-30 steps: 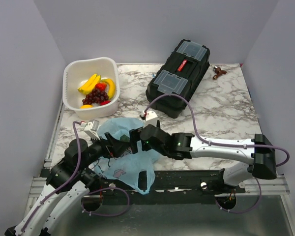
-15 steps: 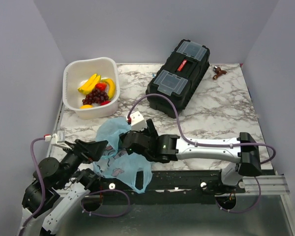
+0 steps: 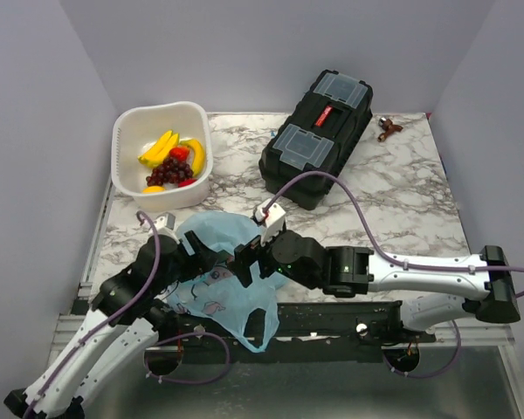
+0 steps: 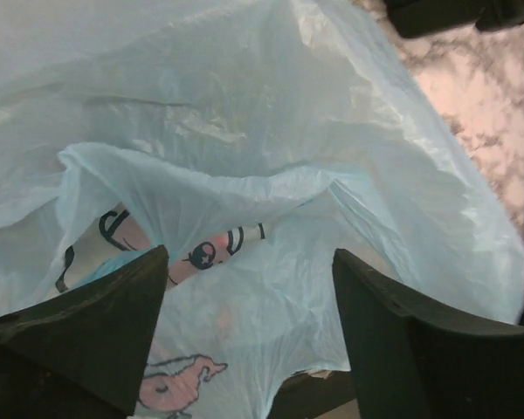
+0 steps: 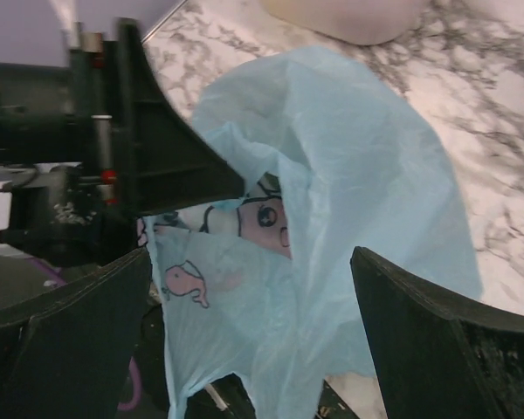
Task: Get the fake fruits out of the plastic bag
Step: Adjust the plastic bag at the center of the board.
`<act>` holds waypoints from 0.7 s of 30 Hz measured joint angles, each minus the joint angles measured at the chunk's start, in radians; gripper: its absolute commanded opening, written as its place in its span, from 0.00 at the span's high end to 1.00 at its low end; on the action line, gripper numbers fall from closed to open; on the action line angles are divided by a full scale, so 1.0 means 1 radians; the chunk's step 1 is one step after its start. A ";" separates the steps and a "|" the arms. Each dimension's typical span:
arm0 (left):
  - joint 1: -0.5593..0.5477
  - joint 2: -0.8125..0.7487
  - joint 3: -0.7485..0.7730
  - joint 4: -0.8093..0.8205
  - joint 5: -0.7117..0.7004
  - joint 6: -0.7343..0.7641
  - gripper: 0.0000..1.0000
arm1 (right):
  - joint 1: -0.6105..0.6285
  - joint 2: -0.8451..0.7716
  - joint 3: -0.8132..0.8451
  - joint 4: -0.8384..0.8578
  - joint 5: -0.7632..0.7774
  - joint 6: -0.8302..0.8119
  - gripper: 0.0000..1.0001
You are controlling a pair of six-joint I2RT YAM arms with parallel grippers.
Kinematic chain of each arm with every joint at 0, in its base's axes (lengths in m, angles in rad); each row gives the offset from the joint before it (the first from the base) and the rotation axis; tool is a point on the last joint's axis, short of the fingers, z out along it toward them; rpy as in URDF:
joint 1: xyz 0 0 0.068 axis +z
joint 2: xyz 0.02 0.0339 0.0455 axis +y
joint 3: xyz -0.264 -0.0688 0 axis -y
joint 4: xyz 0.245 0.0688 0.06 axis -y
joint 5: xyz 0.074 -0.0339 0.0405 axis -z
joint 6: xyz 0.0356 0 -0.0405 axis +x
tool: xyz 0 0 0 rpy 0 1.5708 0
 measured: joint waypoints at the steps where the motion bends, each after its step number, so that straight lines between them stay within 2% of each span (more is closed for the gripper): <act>1: 0.000 0.028 -0.032 0.048 0.020 0.003 0.33 | 0.000 0.014 -0.005 0.023 -0.025 -0.002 0.09; 4: 0.000 0.107 -0.095 0.150 0.040 0.003 0.43 | 0.002 0.066 -0.010 0.093 -0.126 -0.018 0.37; 7: 0.000 0.194 -0.154 0.229 0.030 -0.008 0.46 | 0.002 0.108 -0.042 0.186 -0.243 -0.033 0.64; 10: 0.000 0.254 -0.170 0.282 -0.021 0.002 0.53 | 0.002 0.165 -0.096 0.284 -0.315 -0.043 0.78; 12: 0.002 0.281 -0.150 0.306 -0.068 0.024 0.56 | 0.002 0.224 -0.119 0.324 -0.327 -0.056 0.80; 16: 0.015 0.356 -0.064 0.341 -0.169 0.102 0.68 | 0.002 0.343 -0.121 0.349 -0.264 -0.088 0.60; 19: 0.030 0.405 -0.012 0.369 -0.231 0.158 0.71 | 0.000 0.384 -0.117 0.362 -0.150 -0.114 0.54; 21: 0.039 0.420 0.002 0.382 -0.257 0.189 0.78 | -0.009 0.402 -0.099 0.371 -0.077 -0.124 0.49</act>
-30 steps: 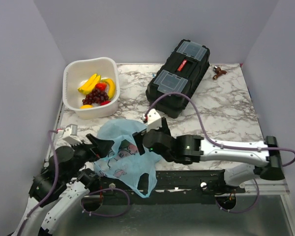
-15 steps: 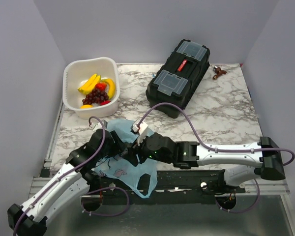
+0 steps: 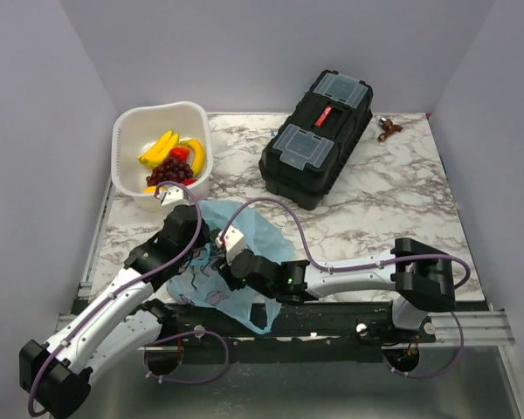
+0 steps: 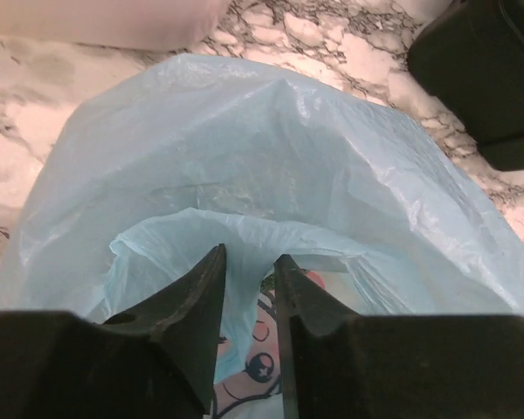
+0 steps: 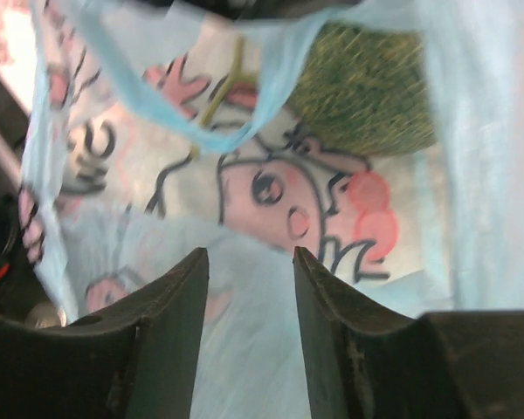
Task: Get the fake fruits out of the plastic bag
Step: Adjust the plastic bag at the center of the board.
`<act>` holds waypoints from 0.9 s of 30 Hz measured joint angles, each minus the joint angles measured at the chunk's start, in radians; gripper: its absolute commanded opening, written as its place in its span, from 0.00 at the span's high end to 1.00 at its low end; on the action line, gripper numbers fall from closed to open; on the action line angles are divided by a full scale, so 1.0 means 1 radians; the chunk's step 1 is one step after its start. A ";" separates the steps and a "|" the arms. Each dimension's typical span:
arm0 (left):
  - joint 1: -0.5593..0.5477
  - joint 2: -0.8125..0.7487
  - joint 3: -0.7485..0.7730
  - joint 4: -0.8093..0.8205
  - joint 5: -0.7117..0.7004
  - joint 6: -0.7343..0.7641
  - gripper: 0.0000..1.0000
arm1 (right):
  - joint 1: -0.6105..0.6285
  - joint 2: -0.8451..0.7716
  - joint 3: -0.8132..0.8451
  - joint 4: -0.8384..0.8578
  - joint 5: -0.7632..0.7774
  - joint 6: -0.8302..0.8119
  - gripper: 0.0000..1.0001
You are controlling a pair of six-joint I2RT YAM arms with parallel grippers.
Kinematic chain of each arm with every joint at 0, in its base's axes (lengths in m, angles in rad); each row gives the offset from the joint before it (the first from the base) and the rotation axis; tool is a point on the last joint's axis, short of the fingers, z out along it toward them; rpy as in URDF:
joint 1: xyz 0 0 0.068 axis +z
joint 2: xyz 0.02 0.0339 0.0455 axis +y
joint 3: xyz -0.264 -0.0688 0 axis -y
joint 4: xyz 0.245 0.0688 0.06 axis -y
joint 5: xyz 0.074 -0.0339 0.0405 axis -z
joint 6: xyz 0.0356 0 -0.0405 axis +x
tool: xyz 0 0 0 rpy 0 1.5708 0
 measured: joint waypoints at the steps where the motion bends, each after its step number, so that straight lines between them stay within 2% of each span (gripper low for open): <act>1: 0.003 0.002 0.001 0.009 -0.008 0.016 0.82 | -0.008 0.008 0.013 0.009 0.029 -0.005 0.47; 2: 0.005 0.002 0.001 0.014 -0.017 0.031 0.84 | -0.019 0.014 0.025 0.018 0.050 -0.008 0.41; 4: 0.011 0.002 0.001 0.036 -0.042 0.060 0.88 | -0.054 0.023 0.045 0.037 0.077 -0.014 0.20; 5: 0.013 0.002 0.001 0.045 -0.052 0.071 0.91 | -0.075 0.027 0.053 0.048 0.087 -0.019 0.12; 8: 0.035 0.017 0.001 0.077 -0.106 0.098 0.98 | -0.127 0.038 0.067 0.085 0.100 -0.050 0.00; 12: 0.085 0.089 0.002 0.129 -0.171 0.105 1.00 | -0.206 0.058 0.075 0.128 0.066 -0.079 0.00; 18: 0.172 0.220 0.034 0.160 -0.189 0.100 1.00 | -0.325 0.110 0.113 0.180 -0.171 -0.109 0.00; 27: 0.245 0.152 -0.029 0.232 -0.217 0.062 1.00 | -0.440 0.291 0.293 0.243 -0.440 -0.082 0.00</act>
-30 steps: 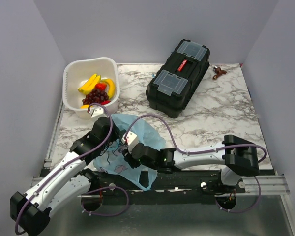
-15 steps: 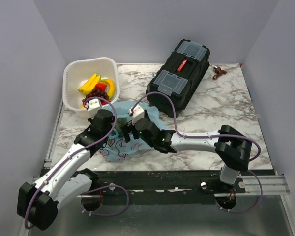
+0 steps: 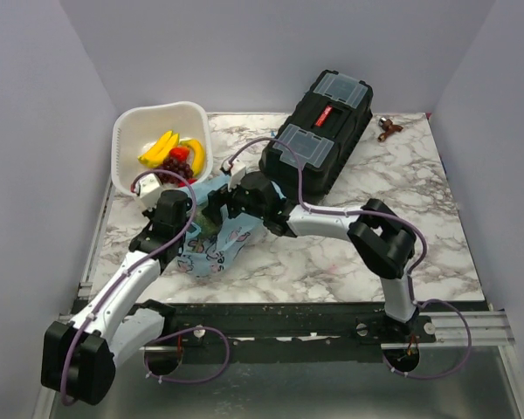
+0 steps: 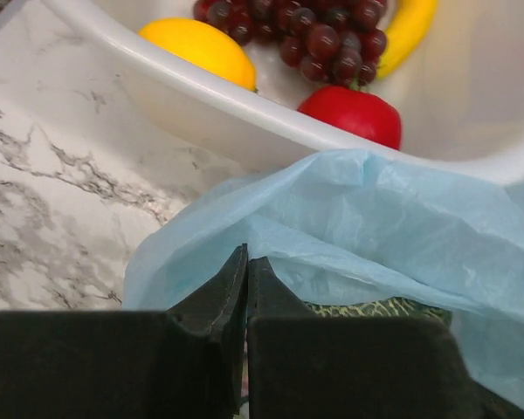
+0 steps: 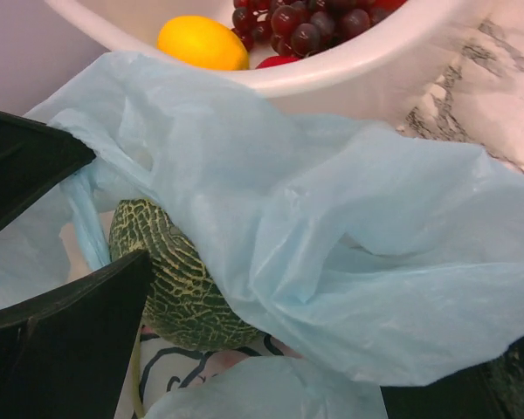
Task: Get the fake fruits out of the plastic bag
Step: Adjust the plastic bag at the center of the board.
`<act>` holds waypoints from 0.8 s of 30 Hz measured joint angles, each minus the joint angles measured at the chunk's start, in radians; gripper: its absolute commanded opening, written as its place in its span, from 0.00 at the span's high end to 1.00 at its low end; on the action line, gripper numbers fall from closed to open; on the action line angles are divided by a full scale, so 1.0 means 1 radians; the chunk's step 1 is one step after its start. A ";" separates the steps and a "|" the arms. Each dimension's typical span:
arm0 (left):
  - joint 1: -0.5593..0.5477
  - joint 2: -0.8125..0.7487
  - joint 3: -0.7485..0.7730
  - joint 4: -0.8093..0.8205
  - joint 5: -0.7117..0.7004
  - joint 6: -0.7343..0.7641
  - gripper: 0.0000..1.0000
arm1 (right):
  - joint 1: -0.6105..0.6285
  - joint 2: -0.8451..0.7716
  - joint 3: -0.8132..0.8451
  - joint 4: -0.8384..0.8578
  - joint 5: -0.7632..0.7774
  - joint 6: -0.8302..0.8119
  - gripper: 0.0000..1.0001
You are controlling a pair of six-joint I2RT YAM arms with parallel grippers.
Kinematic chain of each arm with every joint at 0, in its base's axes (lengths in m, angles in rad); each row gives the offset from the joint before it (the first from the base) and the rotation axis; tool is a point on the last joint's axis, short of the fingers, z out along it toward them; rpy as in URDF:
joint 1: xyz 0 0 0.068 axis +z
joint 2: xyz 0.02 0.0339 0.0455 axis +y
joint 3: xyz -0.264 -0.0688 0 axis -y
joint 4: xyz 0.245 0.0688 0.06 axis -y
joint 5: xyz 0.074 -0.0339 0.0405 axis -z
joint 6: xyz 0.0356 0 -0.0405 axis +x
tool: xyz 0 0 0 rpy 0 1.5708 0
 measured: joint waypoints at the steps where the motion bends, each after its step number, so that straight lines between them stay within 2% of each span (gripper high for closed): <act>1: 0.015 0.014 0.000 0.006 0.000 -0.003 1.00 | -0.006 0.021 0.021 0.003 -0.025 0.005 0.00; 7: 0.151 0.176 0.006 0.011 0.058 -0.081 1.00 | -0.026 0.110 0.127 -0.005 -0.142 0.039 0.00; 11: 0.168 0.239 0.024 0.013 0.153 -0.095 1.00 | -0.028 0.139 0.153 -0.016 -0.217 0.057 0.00; 16: 0.191 0.303 0.048 0.041 0.331 -0.023 1.00 | -0.062 0.144 0.154 -0.017 -0.283 0.074 0.00; 18: 0.195 0.340 0.053 0.056 0.468 0.010 1.00 | -0.084 0.122 0.107 0.023 -0.298 0.098 0.00; 21: 0.178 0.364 0.025 0.101 0.660 0.027 1.00 | -0.096 0.034 -0.056 0.083 -0.329 0.176 0.00; 24: 0.083 0.360 0.011 0.125 0.798 0.053 1.00 | -0.064 -0.074 -0.235 0.110 -0.312 0.273 0.00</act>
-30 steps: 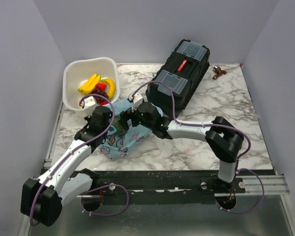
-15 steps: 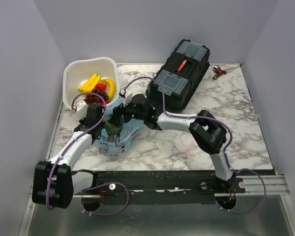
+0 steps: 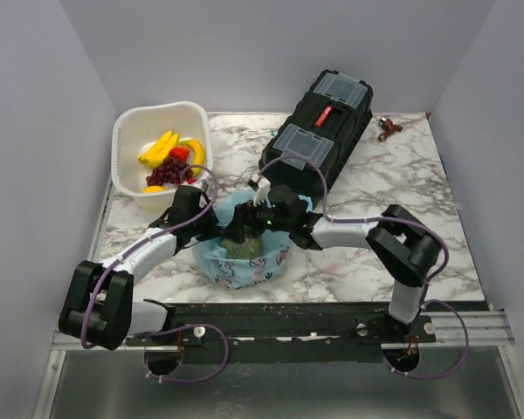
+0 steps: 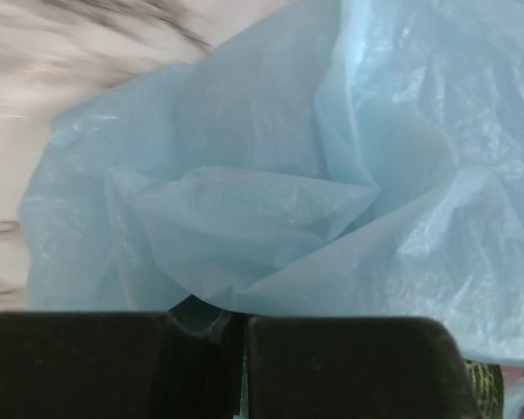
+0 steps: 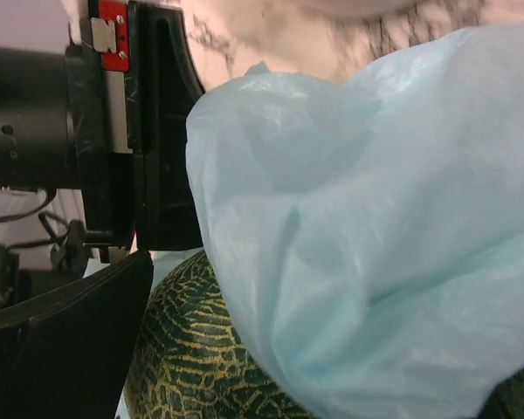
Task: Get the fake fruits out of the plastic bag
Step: Adjust the plastic bag at the center of the board, then take out the fake fruit from the plastic bag.
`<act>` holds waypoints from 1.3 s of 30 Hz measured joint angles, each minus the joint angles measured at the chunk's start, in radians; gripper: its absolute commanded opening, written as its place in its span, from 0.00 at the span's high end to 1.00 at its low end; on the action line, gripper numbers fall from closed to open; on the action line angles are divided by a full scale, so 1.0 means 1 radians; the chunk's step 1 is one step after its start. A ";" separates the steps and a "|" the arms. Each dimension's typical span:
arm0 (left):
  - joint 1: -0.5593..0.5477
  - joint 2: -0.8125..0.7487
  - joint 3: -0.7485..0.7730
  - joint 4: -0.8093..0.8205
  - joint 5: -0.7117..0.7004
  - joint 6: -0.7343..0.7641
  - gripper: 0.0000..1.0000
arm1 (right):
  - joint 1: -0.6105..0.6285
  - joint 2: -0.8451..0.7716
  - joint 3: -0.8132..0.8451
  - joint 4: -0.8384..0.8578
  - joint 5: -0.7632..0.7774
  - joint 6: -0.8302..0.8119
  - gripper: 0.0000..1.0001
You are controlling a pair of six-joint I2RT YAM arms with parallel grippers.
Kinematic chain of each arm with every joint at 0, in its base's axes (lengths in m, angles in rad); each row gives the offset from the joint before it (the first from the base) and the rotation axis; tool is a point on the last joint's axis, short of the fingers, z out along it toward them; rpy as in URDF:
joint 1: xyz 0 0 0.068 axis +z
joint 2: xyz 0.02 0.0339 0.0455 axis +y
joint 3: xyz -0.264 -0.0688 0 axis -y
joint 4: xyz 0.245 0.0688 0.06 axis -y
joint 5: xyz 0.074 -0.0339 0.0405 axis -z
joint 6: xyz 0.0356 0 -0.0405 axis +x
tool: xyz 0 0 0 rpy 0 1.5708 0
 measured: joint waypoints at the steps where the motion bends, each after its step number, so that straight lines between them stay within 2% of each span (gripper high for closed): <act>1: -0.030 -0.002 0.000 0.000 0.021 0.008 1.00 | 0.003 -0.042 -0.053 0.004 0.019 0.026 0.00; 4: -0.117 0.004 0.016 0.000 0.079 0.025 1.00 | 0.048 -0.163 -0.186 -0.009 0.147 0.088 0.00; 7: -0.153 0.016 0.026 0.030 0.102 0.014 1.00 | 0.140 -0.281 -0.275 -0.039 0.298 0.146 0.00; 10: -0.161 0.050 0.052 0.035 0.110 0.012 0.98 | 0.198 -0.358 -0.293 -0.097 0.414 0.158 0.00; 14: -0.161 0.104 0.136 0.003 0.108 0.042 0.61 | 0.172 -0.380 -0.229 -0.244 0.518 0.097 0.00; 16: -0.161 0.087 0.159 -0.014 0.100 0.062 0.48 | 0.158 -0.381 -0.164 -0.344 0.555 0.053 0.00; 21: -0.161 0.011 0.267 -0.142 0.057 0.136 0.33 | 0.157 -0.463 -0.074 -0.549 0.586 -0.035 0.00; 26: -0.161 -0.058 0.361 -0.227 0.034 0.189 0.17 | 0.157 -0.584 -0.061 -0.705 0.530 -0.041 0.00; 30: -0.155 -0.228 0.323 -0.307 0.042 0.189 0.14 | 0.158 -0.646 -0.071 -0.790 0.455 -0.006 0.00; 34: -0.142 -0.438 0.211 -0.376 0.094 0.151 0.15 | 0.164 -0.732 -0.153 -0.789 0.394 0.016 0.02; 37: -0.134 -0.572 0.152 -0.443 0.158 0.111 0.18 | 0.171 -0.755 -0.198 -0.780 0.341 0.040 0.14; 39: -0.132 -0.660 0.111 -0.453 0.224 0.070 0.24 | 0.188 -0.752 -0.233 -0.753 0.314 0.066 0.23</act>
